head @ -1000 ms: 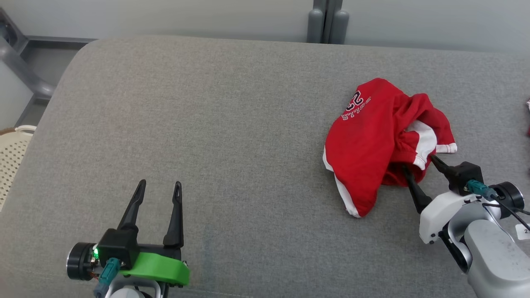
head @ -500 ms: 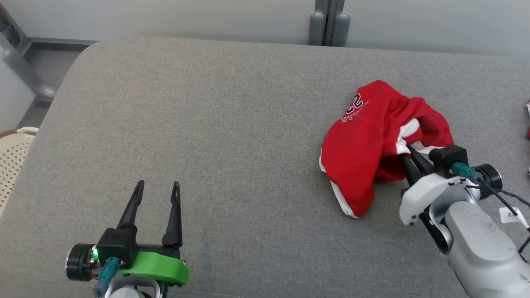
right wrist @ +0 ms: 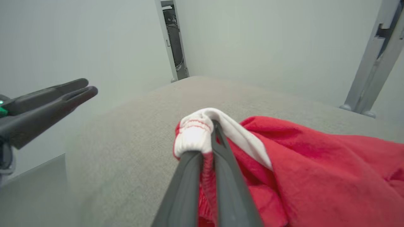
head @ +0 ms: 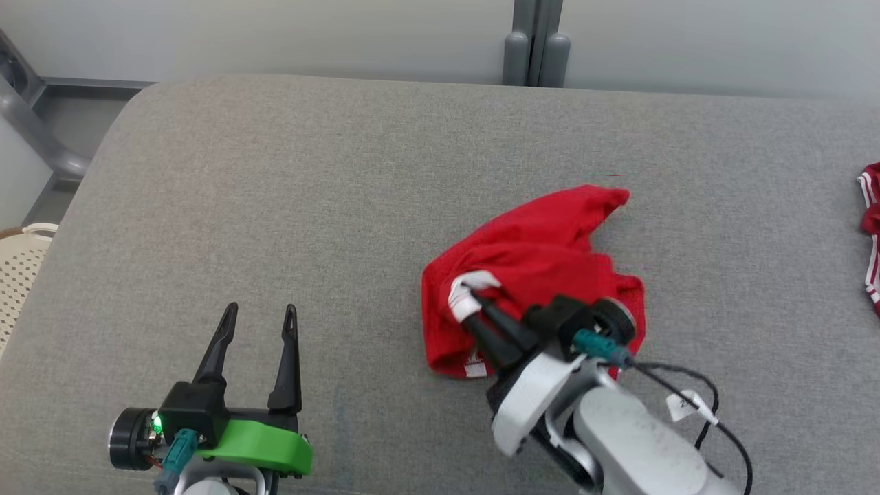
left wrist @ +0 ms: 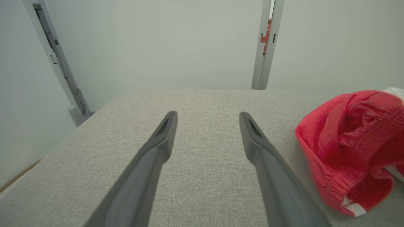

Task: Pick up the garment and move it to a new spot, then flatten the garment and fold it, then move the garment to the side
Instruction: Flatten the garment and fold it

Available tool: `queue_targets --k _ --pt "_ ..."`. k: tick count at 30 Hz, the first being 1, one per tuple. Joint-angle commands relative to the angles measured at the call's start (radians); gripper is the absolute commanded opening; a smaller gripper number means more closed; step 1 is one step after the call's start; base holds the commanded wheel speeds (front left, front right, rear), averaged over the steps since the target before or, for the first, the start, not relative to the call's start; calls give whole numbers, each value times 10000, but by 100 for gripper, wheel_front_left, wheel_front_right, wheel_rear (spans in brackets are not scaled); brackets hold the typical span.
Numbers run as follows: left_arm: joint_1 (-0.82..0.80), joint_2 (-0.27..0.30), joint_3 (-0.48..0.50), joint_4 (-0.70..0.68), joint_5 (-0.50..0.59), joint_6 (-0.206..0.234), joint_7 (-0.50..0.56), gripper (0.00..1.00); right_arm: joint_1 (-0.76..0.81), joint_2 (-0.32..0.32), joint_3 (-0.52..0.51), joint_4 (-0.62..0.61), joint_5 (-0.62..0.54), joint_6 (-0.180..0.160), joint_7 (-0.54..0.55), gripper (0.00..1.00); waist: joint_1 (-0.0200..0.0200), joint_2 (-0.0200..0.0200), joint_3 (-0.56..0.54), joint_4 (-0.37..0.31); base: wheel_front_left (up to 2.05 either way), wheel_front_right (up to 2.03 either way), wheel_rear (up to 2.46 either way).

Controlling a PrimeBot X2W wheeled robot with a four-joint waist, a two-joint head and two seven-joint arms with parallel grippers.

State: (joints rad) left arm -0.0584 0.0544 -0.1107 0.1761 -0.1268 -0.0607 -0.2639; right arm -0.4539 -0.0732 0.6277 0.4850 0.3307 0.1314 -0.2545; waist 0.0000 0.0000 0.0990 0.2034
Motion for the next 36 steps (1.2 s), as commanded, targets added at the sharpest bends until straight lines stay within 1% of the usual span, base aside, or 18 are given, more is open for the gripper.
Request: queue_targets --k 1,4,5,6,7,8,10,13,22,25,29,36 --pt "29 -5 0 -14 24 -13 0 100 306 4 406 -10 133 -17 103 0 0 0 51 2 0 0 0" --pt "-40 -10 -24 -29 12 27 0 100 652 124 1287 74 310 -17 175 0 0 0 130 -8 0 0 0" --pt "-52 -10 -30 -34 1 45 0 100 732 123 1486 130 321 -17 175 10 0 0 145 -20 0 0 0" --pt "-63 -14 -34 -37 -12 70 0 100 820 120 1682 209 388 -17 171 39 0 0 162 -37 0 0 0" --pt "-65 -16 -36 -33 -20 91 0 100 859 113 1776 263 432 -17 157 93 0 0 166 -54 0 0 0" --pt "-61 -19 -44 -22 -30 92 0 100 871 83 1851 302 478 -17 121 100 0 0 164 -81 0 0 0" --pt "-37 -20 -36 -10 -46 108 0 100 933 -36 1880 301 573 -17 56 100 0 0 141 -134 0 0 0" --pt "15 -23 -27 15 -56 143 0 100 1047 -416 1671 136 565 -17 -28 100 0 0 73 -247 0 0 0" --pt "156 -29 62 24 -46 110 0 100 2038 -2016 -61 -1467 504 -17 -103 100 0 0 -111 -587 0 0 0" --pt "143 -28 70 31 -29 72 0 100 2556 -2457 -532 -2030 597 -17 104 100 0 0 -123 -638 0 0 0" --pt "128 -29 51 33 -12 51 0 100 3259 -2786 -1062 -2686 700 -17 383 100 0 0 -109 -673 0 0 0" --pt "138 -31 13 77 -5 13 0 100 4362 -2805 -1692 -3243 666 -17 581 100 0 0 -163 -659 0 0 0"
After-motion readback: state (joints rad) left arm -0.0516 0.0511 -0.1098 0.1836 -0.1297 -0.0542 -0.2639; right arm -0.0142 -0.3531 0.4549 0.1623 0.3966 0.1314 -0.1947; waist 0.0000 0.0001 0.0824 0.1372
